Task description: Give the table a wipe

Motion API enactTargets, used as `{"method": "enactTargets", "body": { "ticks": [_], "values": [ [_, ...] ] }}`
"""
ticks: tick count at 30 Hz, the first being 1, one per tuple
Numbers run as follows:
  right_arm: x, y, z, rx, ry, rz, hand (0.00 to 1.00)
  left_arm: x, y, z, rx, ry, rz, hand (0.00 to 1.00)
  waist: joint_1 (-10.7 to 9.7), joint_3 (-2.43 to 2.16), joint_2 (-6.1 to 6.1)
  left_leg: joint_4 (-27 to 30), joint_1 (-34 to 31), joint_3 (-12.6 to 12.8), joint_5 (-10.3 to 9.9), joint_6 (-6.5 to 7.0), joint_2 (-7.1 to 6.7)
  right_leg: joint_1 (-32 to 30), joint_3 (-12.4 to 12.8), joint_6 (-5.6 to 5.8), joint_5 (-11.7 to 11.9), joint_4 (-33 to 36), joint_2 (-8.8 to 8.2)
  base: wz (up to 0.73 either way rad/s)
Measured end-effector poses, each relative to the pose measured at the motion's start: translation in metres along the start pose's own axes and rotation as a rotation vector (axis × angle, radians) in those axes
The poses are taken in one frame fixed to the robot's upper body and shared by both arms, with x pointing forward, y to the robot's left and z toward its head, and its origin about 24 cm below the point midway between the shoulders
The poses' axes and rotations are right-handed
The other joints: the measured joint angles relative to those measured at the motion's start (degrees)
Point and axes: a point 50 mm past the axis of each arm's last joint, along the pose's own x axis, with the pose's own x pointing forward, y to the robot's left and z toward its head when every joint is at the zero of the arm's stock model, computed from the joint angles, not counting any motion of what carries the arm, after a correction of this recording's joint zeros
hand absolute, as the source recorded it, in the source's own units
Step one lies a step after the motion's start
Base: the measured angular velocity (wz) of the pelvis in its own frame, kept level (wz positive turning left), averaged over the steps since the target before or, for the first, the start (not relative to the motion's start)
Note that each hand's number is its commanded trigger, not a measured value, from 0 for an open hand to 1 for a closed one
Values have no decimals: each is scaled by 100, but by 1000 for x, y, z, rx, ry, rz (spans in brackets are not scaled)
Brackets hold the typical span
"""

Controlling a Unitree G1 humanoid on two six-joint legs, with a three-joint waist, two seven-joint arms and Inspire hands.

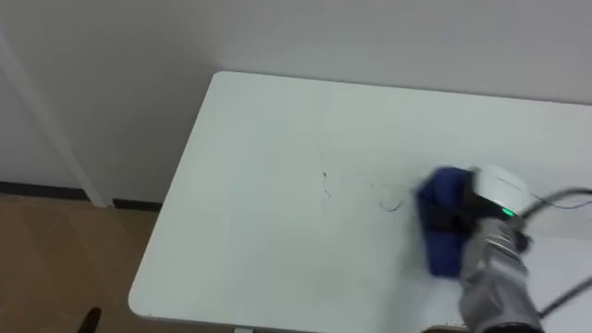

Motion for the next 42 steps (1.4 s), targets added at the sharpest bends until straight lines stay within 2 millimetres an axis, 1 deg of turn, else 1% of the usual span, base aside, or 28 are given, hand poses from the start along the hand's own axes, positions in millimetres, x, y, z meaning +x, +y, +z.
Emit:
{"method": "enactTargets", "body": {
  "ticks": [1, 3, 7, 9, 10, 12, 15, 16, 17, 18, 20, 23, 25, 27, 28, 29, 30, 31, 32, 33, 34, 35, 36, 37, 38, 40, 41, 42],
  "values": [
    [4, 0, 23, -15, -77, 24, 100, 0, -7, 8, 9, -21, -24, 0, 113, 16, -10, -2, -9, -52, 14, -17, -3, -32, -30, -17, -8, -6, 6, 26],
    [6, -2, 34, 3, -113, 43, 100, -3, -13, 8, -5, -41, -39, 0, 360, 35, 16, -23, -22, -188, 25, -23, -8, 9, -148, -17, -8, -20, -12, 37],
    [1, 9, 8, 153, -33, 56, 100, -6, -4, -31, -29, 62, -5, 0, 333, 44, -34, -19, 11, -393, 25, -10, -96, 197, -346, -12, -10, -108, -52, 37],
    [-2, 17, -5, 259, 0, 49, 100, -9, -2, -50, -39, 117, 12, 0, 210, 61, -44, 44, 12, -476, 11, 10, -125, 249, -452, -12, -10, -117, -75, 31],
    [-7, 23, -16, 341, 34, 35, 100, -11, -1, -61, -34, 148, 23, 0, 77, 60, -44, 61, 9, -572, -1, 29, -171, 307, -514, 3, -19, -117, -100, 46],
    [-18, 31, -40, 485, 121, -5, 100, -14, 4, -73, -47, 181, 40, 0, -51, 55, -39, 72, 15, -661, -39, 84, -231, 373, -520, 32, -37, -113, -136, 35],
    [-38, 40, -86, 643, 310, -109, 100, -18, 16, -93, -96, 251, 93, 0, -285, 42, -51, 82, 71, -692, -72, 148, -315, 451, -580, 101, -53, -103, -214, 9],
    [-46, 42, -109, 687, 411, -140, 100, -20, 20, -100, -107, 273, 115, 0, -391, 19, -44, 136, 89, -748, -99, 183, -319, 493, -653, 124, -40, -77, -220, 7],
    [-55, 45, -133, 722, 513, -162, 100, -20, 25, -101, -111, 280, 131, 0, -485, 7, -49, 197, 87, -772, -135, 212, -324, 541, -702, 151, -22, -81, -219, 11],
    [-61, 45, -146, 728, 562, -170, 100, -20, 27, -101, -111, 279, 137, 0, -540, -9, -48, 223, 83, -786, -159, 222, -331, 560, -697, 161, -15, -89, -219, 8],
    [-80, 45, -182, 736, 708, -196, 100, -19, 31, -96, -109, 260, 149, 0, -629, -57, 0, 262, 107, -790, -189, 241, -345, 599, -639, 195, 23, -91, -220, -6],
    [-88, 42, -195, 734, 754, -214, 100, -15, 35, -83, -114, 211, 160, 0, -771, -77, 35, 265, 201, -789, -193, 247, -355, 684, -616, 195, 24, -99, -222, -8],
    [-83, 40, -190, 727, 740, -213, 100, -10, 33, -65, -112, 170, 151, 0, -718, -82, 64, 264, 203, -725, -191, 244, -328, 651, -546, 196, 24, -100, -207, -25],
    [-66, 35, -174, 693, 704, -196, 100, -7, 26, -49, -97, 133, 124, 0, -599, -81, 107, 244, 196, -527, -185, 225, -266, 552, -325, 200, 20, -95, -189, -59],
    [-53, 28, -159, 650, 656, -178, 100, -4, 19, -39, -89, 116, 95, 0, -418, -75, 164, 231, 173, -320, -192, 197, -198, 469, -128, 200, 20, -93, -157, -89],
    [-36, 21, -131, 592, 561, -146, 100, -2, 13, -31, -72, 109, 62, 0, -344, -77, 198, 219, 133, -173, -188, 162, -167, 359, -89, 190, 23, -98, -126, -96],
    [-20, 14, -89, 547, 413, -103, 100, -1, 6, -26, -57, 108, 35, 0, -300, -81, 234, 185, 93, -98, -169, 89, -85, 243, -75, 126, 50, -76, -87, -68],
    [-13, 10, -65, 509, 323, -78, 100, -1, 3, -23, -45, 107, 22, 0, -221, -74, 251, 143, 90, -111, -145, 61, -90, 183, -67, 92, 59, -62, -68, -62],
    [-1, 0, -16, 423, 129, -32, 100, -1, -3, -17, -35, 102, -3, 0, -75, -67, 262, 84, 89, -149, -109, 23, -73, 90, -53, 7, 93, -65, -5, -41],
    [5, -8, 34, 383, -53, 17, 100, -1, -9, -12, -33, 96, -30, 0, 0, -34, 287, 48, 77, -209, -73, 4, -54, 70, -16, -32, 96, -88, 44, -22],
    [7, -13, 53, 377, -120, 31, 100, -1, -13, -9, -32, 90, -48, 0, 74, -20, 291, 44, 63, -240, -58, -17, -47, 64, -18, -52, 89, -93, 59, 18],
    [10, -23, 79, 348, -218, 49, 100, -2, -21, -5, -35, 79, -80, 0, 243, -5, 281, 33, 47, -294, -35, -44, -42, 56, -23, -93, 65, -102, 75, 47],
    [13, -32, 92, 331, -273, 59, 100, -2, -23, -2, -52, 72, -94, 0, 362, 7, 250, -2, 31, -374, 26, -29, -55, 50, -118, -110, 43, -119, 74, 57],
    [15, -35, 94, 330, -284, 59, 100, -2, -23, -5, -62, 80, -95, 0, 405, 6, 236, -31, 27, -457, 51, -34, -74, 63, -180, -108, 34, -119, 64, 73],
    [18, -40, 93, 336, -278, 48, 100, -3, -22, -17, -79, 110, -90, 0, 428, 6, 187, -45, 17, -600, 104, -37, -111, 96, -261, -99, 19, -117, 44, 67],
    [23, -40, 73, 380, -203, 44, 100, -6, -19, -35, -85, 164, -81, 0, 421, 40, 132, -29, -10, -761, 113, -32, -124, 158, -427, -81, 4, -138, 17, 54],
    [24, -30, 50, 400, -118, 60, 100, -8, -18, -46, -84, 194, -78, 0, 415, 37, 100, -34, -15, -772, 112, -31, -151, 192, -485, -80, 3, -149, -7, 32],
    [23, -22, 36, 405, -70, 71, 100, -9, -17, -50, -91, 206, -75, 0, 398, 39, 82, -30, -14, -766, 110, -28, -165, 213, -489, -78, 2, -153, -21, 39]
  ]
}}
